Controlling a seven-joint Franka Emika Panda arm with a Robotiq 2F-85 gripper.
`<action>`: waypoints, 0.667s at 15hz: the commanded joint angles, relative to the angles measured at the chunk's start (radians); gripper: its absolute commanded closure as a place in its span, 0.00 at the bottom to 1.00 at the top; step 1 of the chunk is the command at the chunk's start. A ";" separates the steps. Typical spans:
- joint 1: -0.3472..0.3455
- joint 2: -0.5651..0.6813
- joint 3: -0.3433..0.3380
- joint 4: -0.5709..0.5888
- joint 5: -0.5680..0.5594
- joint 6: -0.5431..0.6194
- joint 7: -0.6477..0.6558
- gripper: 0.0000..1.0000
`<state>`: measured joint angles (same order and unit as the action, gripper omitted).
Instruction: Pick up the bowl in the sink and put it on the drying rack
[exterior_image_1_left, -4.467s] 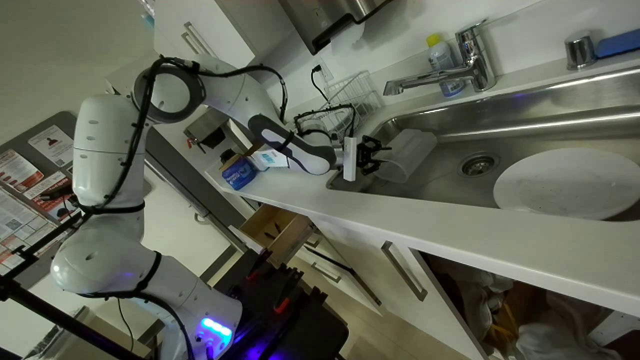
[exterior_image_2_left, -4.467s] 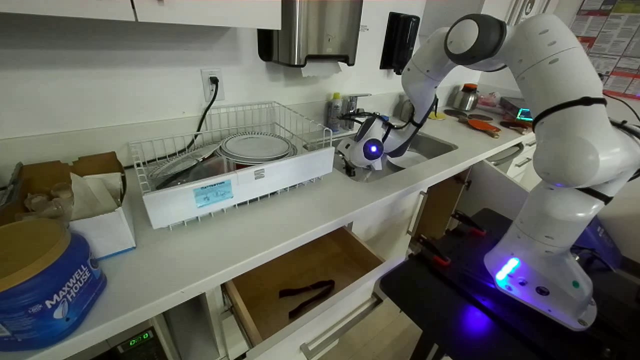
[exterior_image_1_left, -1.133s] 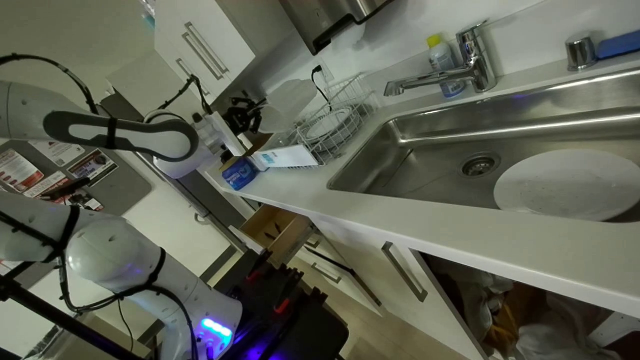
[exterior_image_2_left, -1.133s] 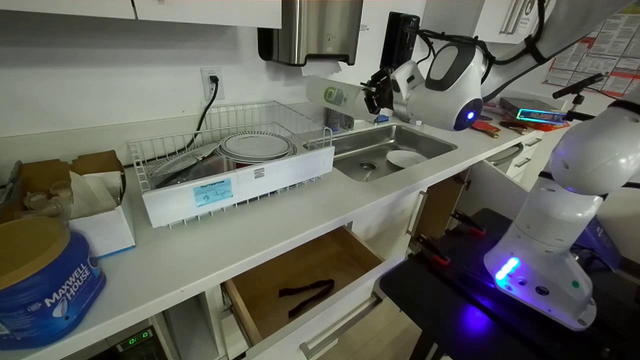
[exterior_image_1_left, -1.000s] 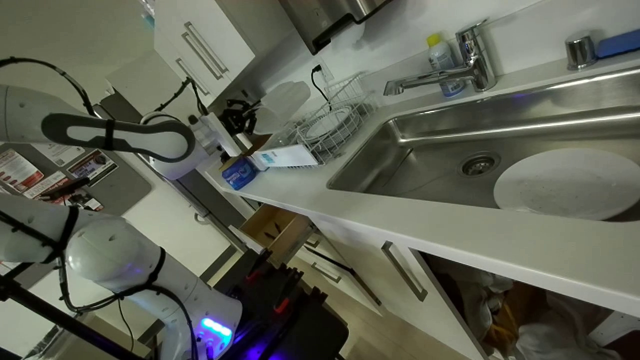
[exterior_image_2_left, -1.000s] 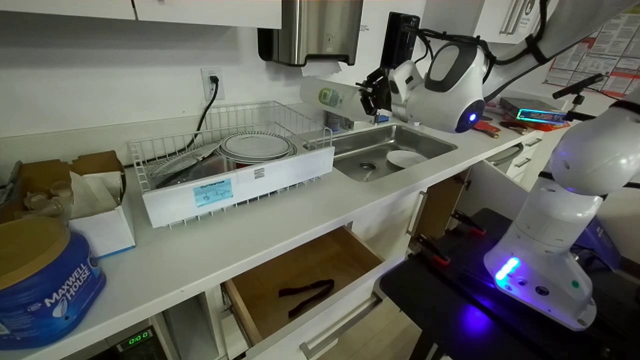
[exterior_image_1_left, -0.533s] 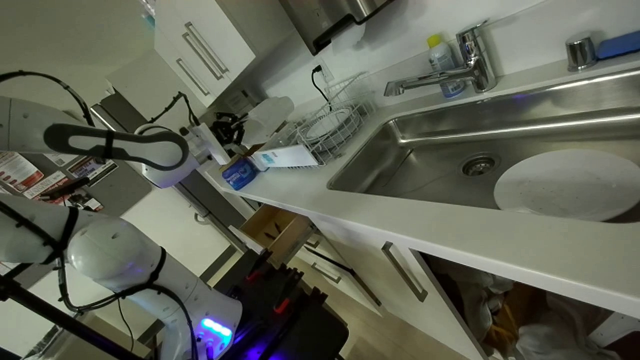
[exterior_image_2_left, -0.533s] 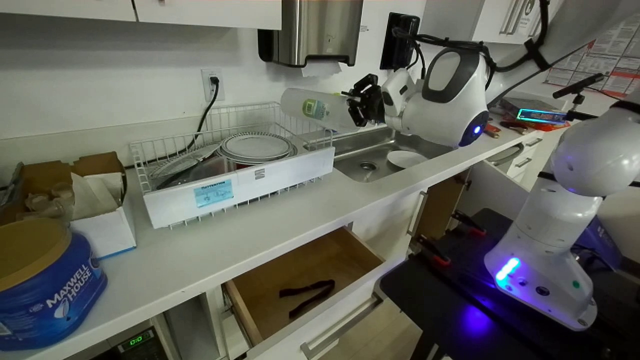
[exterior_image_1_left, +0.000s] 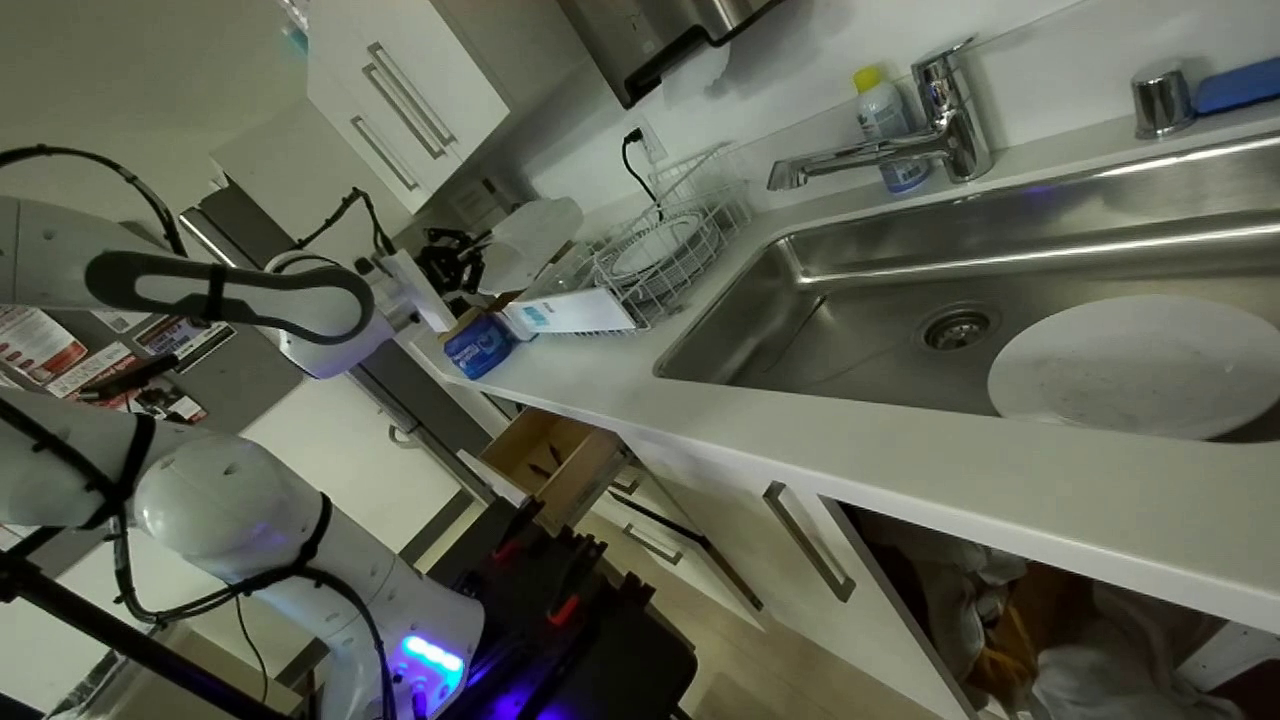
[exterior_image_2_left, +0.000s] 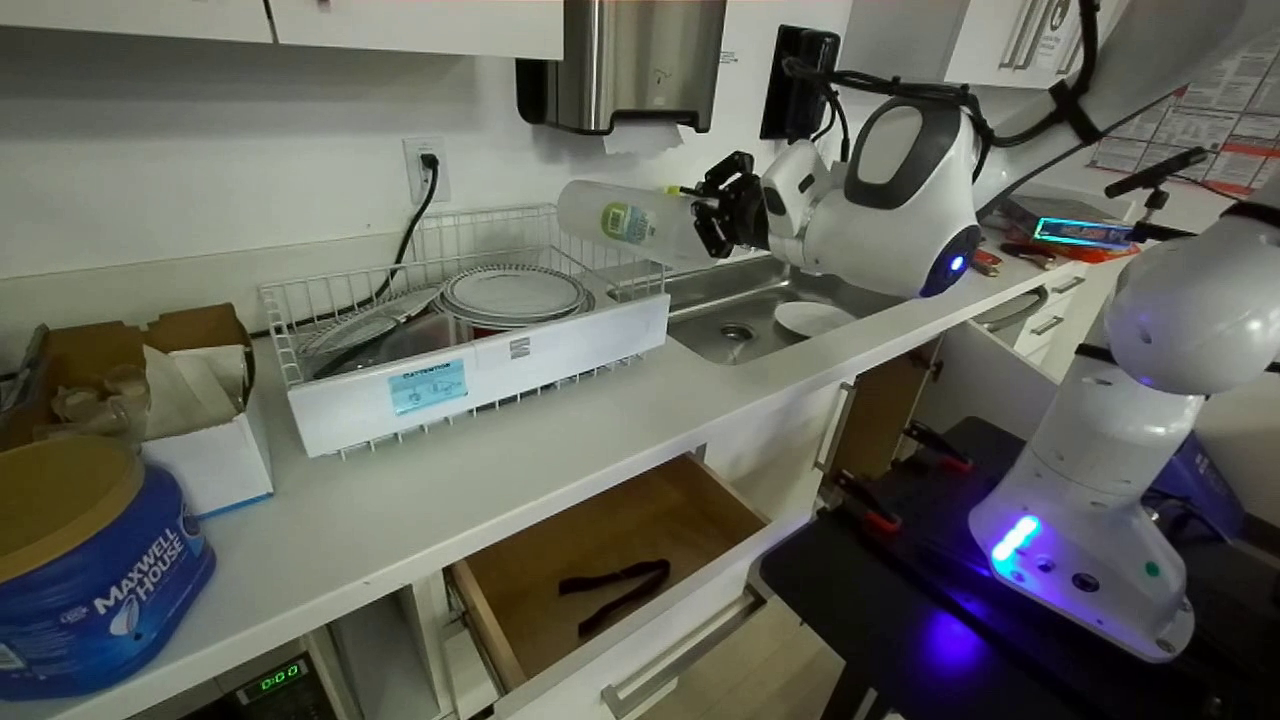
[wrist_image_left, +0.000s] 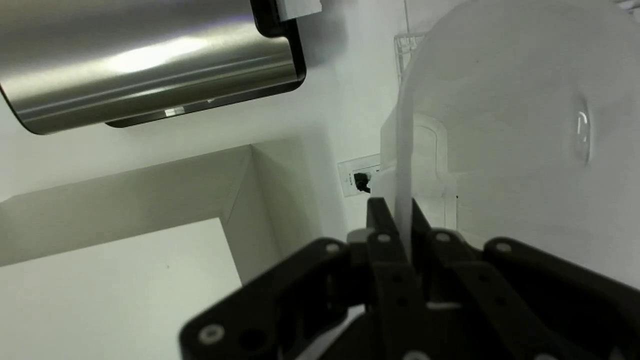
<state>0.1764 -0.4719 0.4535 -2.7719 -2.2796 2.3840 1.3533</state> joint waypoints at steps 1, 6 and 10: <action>0.123 0.085 -0.139 0.059 -0.032 -0.041 -0.074 0.98; 0.154 0.256 -0.208 0.253 -0.053 -0.023 -0.253 0.98; 0.139 0.416 -0.204 0.425 -0.039 -0.024 -0.355 0.98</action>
<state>0.3138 -0.1825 0.2592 -2.4792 -2.3137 2.3693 1.0709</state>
